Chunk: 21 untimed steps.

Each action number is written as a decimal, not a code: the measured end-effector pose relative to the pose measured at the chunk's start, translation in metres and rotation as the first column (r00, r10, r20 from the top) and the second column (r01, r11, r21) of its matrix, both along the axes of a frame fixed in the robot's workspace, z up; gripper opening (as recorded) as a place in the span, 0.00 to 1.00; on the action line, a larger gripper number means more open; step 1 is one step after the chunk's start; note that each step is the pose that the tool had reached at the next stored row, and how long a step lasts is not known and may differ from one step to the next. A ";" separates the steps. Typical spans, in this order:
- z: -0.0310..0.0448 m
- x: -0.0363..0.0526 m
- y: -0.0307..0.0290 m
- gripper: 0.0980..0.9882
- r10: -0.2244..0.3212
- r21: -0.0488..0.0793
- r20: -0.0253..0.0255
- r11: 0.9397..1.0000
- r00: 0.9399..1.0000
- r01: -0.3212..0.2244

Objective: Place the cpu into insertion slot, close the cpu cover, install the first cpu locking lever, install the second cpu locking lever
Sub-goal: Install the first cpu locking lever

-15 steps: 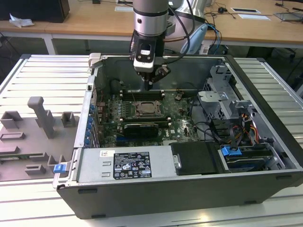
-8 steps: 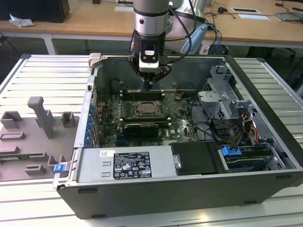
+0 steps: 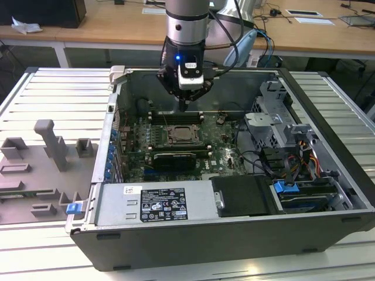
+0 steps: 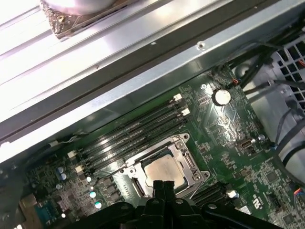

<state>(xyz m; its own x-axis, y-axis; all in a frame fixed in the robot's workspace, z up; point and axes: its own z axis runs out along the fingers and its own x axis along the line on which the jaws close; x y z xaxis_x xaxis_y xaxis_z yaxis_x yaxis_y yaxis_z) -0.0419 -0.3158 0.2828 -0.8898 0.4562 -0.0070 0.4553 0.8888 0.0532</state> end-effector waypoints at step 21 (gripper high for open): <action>-0.0001 0.0010 0.0001 0.01 0.347 -0.001 0.000 0.938 0.938 -0.347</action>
